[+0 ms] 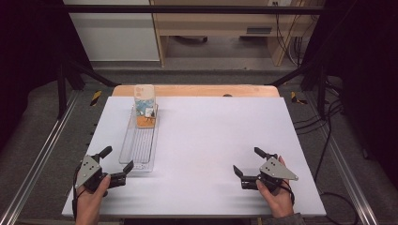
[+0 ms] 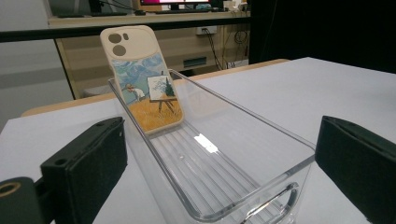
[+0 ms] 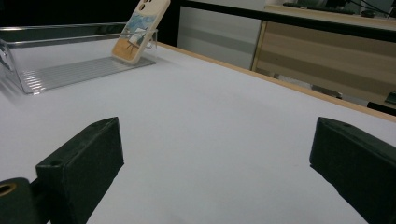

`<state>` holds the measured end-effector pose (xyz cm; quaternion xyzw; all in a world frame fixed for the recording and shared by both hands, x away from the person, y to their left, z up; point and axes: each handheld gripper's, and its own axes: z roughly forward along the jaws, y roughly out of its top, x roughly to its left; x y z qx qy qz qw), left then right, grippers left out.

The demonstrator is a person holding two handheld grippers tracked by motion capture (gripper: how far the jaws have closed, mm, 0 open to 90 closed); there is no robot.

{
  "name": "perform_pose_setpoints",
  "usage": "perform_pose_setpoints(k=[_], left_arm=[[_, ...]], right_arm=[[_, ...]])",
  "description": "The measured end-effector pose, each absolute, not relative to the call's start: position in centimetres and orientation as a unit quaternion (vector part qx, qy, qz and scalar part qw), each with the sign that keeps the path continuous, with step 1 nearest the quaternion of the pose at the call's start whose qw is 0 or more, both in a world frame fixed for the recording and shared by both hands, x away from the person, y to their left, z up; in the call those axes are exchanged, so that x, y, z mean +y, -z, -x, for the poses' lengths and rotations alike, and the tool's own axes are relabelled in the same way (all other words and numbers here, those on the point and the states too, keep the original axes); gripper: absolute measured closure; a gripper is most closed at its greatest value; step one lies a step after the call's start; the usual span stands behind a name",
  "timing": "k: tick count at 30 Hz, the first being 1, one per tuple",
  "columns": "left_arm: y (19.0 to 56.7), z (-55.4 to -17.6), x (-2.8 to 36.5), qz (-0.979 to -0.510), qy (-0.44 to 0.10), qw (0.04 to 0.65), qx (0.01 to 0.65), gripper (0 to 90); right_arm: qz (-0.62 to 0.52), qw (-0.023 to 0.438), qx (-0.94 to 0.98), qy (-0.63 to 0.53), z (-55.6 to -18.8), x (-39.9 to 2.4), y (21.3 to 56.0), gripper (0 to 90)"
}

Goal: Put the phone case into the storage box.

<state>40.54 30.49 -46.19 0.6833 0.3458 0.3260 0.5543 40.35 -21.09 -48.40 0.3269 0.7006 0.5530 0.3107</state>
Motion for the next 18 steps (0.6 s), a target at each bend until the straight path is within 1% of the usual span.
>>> perform_pose_setpoints(k=[5, 10, 18], left_arm=[[46.62, -40.47, 30.38, -0.686, -0.323, 0.558, 0.336, 2.3], [46.55, -40.36, 30.32, -0.67, -0.326, 0.578, 0.332, 2.3], [46.39, -40.76, 30.03, -0.664, -0.335, 0.584, 0.326, 2.4]], right_arm=[[-0.327, 0.311, 0.702, -0.552, -40.38, -21.05, 48.45, 2.9], [-0.32, 0.311, 0.703, -0.554, -40.38, -20.96, 48.51, 2.9], [-0.309, 0.309, 0.697, -0.568, -40.45, -20.85, 48.53, 2.7]])
